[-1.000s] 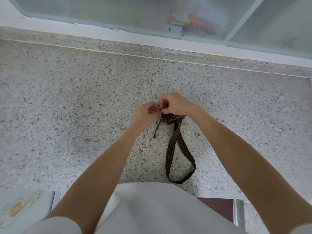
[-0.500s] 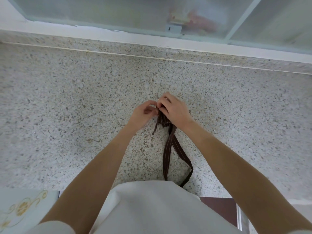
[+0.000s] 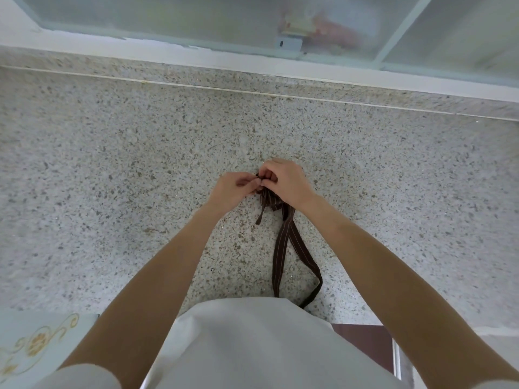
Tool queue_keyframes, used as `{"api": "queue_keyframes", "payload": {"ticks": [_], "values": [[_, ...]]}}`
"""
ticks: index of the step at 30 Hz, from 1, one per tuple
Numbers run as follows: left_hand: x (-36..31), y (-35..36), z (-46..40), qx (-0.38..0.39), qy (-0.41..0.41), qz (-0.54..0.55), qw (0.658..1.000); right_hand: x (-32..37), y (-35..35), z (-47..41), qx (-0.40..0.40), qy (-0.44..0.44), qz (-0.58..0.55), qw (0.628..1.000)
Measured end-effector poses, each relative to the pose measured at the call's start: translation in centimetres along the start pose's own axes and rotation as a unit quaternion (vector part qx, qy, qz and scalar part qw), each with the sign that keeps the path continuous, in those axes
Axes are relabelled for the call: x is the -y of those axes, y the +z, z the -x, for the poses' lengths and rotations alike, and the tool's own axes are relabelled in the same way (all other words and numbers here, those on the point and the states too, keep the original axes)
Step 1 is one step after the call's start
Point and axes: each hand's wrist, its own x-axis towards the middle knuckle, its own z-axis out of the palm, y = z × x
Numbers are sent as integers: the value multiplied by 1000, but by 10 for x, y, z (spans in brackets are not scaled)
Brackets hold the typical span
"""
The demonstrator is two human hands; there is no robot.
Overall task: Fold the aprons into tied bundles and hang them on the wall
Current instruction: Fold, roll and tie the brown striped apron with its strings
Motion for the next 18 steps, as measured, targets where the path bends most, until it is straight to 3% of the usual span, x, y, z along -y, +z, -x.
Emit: {"api": "queue_keyframes", "payload": {"ticks": [5,11,14,18], "values": [[2,0,0,-7,18,2,1000,-1,-7,-5,49,24,36,998],[5,6,-1,-7,8,2,1000,0,-16,-7,114,-8,84,990],[4,10,-1,-36,-19,48,998,2,-18,-5,114,-38,138,983],[9,5,1,-1,-26,61,998,5,-14,4,70,-55,202,975]]}}
